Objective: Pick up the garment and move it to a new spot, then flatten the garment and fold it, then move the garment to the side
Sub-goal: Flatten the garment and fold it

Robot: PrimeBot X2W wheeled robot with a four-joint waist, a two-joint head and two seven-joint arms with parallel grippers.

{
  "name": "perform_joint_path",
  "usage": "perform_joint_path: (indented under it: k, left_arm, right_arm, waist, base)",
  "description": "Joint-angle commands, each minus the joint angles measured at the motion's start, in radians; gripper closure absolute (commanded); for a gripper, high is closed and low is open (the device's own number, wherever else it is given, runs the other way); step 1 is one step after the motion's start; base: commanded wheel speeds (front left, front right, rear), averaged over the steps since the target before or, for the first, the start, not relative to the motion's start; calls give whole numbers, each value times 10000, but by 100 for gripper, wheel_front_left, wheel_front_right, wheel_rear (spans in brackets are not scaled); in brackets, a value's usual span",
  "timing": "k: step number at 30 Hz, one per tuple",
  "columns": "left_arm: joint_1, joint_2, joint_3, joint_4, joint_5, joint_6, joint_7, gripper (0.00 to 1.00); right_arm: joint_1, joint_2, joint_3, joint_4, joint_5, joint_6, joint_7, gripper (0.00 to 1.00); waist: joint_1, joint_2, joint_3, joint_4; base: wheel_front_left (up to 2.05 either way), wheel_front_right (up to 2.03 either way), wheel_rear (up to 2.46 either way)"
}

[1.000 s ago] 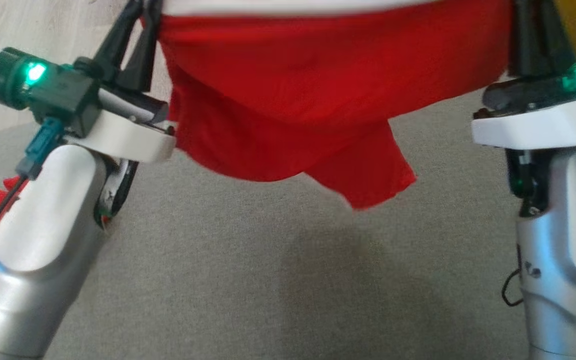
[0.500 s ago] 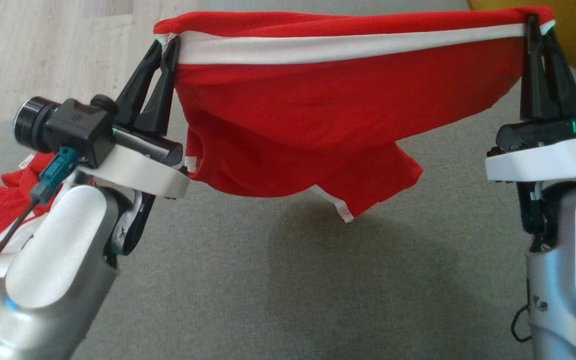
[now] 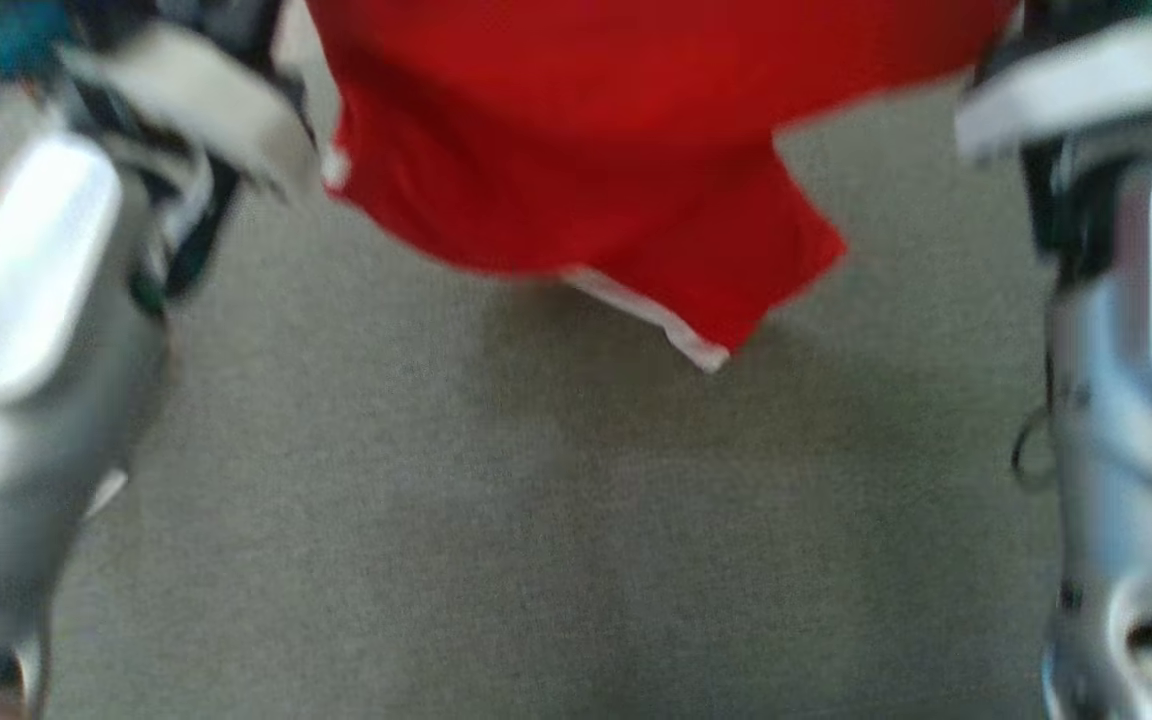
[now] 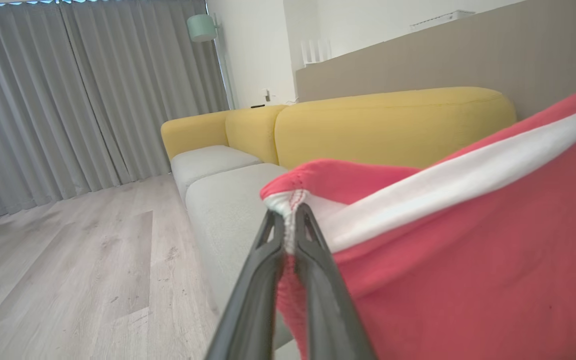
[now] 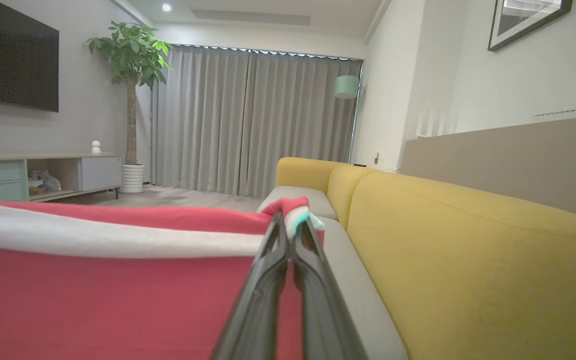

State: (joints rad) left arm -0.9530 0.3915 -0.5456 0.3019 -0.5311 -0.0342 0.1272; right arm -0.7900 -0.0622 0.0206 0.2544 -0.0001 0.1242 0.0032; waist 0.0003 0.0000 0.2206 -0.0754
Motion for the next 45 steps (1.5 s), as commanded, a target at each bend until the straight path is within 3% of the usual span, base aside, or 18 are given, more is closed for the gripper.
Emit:
perform_joint_path:
  k: [1,4,9,13,16,20,24,30,35,38,45]
  left_arm:
    - [-1104,342,522,112,102,-121,-33,100]
    - [-2681,179,728,1206,315,-269,-584,100]
    - [-4731,-344,880,2773,721,-314,-2040,100]
    - [-5267,-678,769,3709,777,-503,-2803,100]
    - [-5212,-1155,777,4631,107,-805,-2983,100]
    - [-4562,-1318,-291,5163,-128,-952,-3198,100]
    - [-3556,-1009,-1863,4883,-762,-960,-3314,100]
    - [-2080,-321,-3705,4254,-1806,-962,-3297,100]
    - [-1039,103,-4698,3735,-2410,-963,-3282,100]
    - [-517,223,-4960,3556,-2635,-963,-3351,100]
    - [602,133,-5187,2964,-2612,-480,-3571,100]
  right_arm:
    - [-1113,-13,142,80,104,65,-205,100]
    - [-2985,-7,-230,1274,250,65,-1056,100]
    - [-5109,-22,-957,3021,-436,65,-2335,100]
    - [-5591,30,-1247,3775,-800,65,-2560,100]
    - [-5539,48,-945,4681,-1262,65,-2611,100]
    - [-5173,-215,-665,6088,-1532,65,-2558,100]
    - [-4641,-541,330,7608,-1510,65,-2005,100]
    - [-3739,-1047,2286,9314,-562,65,-1517,100]
    - [-2950,-1480,3802,9809,627,65,-1141,100]
    - [-2415,-1789,4530,9787,1484,65,-794,100]
    - [-1141,-3044,6001,8178,4331,65,834,100]
  waist:
    - [-3,0,1151,-46]
    - [-3,0,1890,-35]
    - [-3,0,2643,79]
    - [-3,0,2922,70]
    - [-3,0,3131,45]
    - [-3,0,3142,74]
    - [-3,0,2882,48]
    - [-3,0,2147,144]
    - [-3,0,1507,141]
    - [-3,0,1115,129]
    - [-3,0,530,125]
  base:
    - [0,0,0]
    - [0,0,0]
    - [0,0,0]
    - [0,0,0]
    - [0,0,0]
    - [0,0,0]
    - [0,0,0]
    - [0,0,0]
    - [0,0,0]
    - [0,0,0]
    - [0,0,0]
